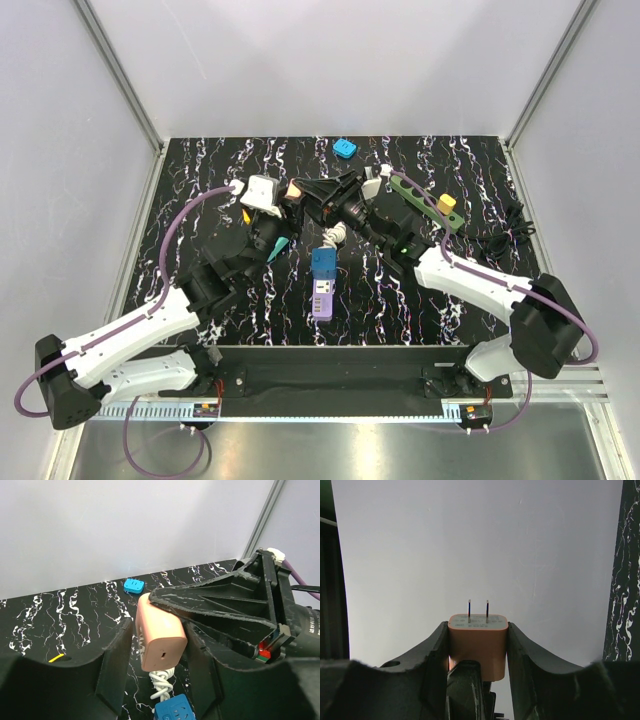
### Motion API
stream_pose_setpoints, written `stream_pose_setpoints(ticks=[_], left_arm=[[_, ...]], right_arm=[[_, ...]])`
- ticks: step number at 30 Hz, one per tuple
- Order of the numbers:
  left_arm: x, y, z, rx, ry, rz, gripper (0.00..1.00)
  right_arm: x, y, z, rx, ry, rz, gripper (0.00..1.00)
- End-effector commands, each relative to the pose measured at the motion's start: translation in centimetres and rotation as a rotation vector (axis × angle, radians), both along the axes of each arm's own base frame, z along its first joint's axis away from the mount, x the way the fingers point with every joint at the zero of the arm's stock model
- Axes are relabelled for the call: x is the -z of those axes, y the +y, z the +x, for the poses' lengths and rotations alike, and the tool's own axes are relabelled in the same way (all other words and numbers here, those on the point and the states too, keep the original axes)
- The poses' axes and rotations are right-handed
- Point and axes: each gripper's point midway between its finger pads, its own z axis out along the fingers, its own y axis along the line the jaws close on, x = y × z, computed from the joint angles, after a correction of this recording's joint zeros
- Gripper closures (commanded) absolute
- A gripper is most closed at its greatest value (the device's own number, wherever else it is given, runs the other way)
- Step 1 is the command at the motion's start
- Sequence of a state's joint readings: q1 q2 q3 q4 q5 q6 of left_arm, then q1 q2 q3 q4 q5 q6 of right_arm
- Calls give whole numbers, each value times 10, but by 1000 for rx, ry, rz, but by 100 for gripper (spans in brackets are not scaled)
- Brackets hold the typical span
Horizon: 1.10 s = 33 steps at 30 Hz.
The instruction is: Insert the plug
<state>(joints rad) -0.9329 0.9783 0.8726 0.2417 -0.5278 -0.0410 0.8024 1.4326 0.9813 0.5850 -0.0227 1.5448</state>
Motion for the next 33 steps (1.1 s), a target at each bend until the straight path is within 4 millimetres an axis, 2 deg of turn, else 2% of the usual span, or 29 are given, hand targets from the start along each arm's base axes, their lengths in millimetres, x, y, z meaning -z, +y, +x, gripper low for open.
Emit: stream_pose_setpoints(ticks=[1, 8, 13, 17, 20, 21, 23, 25, 26, 28, 29, 30, 32, 33], left_arm=[[-19, 1, 1, -12, -50, -48, 52], [-12, -4, 4, -8, -39, -35, 56], [-7, -4, 7, -23, -30, -33, 56], [-7, -5, 8, -19, -33, -28, 66], [-4, -8, 9, -14, -26, -18, 83], [-5, -9, 8, -10, -25, -24, 97], [-3, -10, 8, -6, -16, -24, 100], [-2, -12, 6, 10, 5, -21, 100], [-2, -12, 4, 20, 14, -19, 100], [1, -15, 2, 41, 60, -11, 100], [2, -13, 3, 39, 81, -10, 100], [3, -13, 3, 46, 111, -36, 100], [10, -3, 6, 41, 180, -45, 100], [20, 1, 5, 38, 245, -68, 100]], right_arm=[[-18, 5, -10, -31, -41, 70, 100], [-17, 5, -10, -28, -39, 82, 100], [-20, 4, -12, -31, -45, 89, 100], [-22, 5, -14, -38, -47, 91, 100], [-22, 6, -15, -39, -49, 93, 100], [-22, 7, -14, -39, -53, 96, 100], [-22, 8, -15, -46, -64, 103, 98], [-25, 7, -15, -46, -81, 118, 86], [-22, 7, -15, -43, -80, 116, 73], [-16, 5, -14, -28, -86, 90, 60], [-13, 3, -13, -12, -81, 75, 48], [-8, 2, -13, -7, -83, 45, 43], [0, 0, -15, 1, -94, 1, 33], [-1, -5, -13, 27, -102, -5, 21]])
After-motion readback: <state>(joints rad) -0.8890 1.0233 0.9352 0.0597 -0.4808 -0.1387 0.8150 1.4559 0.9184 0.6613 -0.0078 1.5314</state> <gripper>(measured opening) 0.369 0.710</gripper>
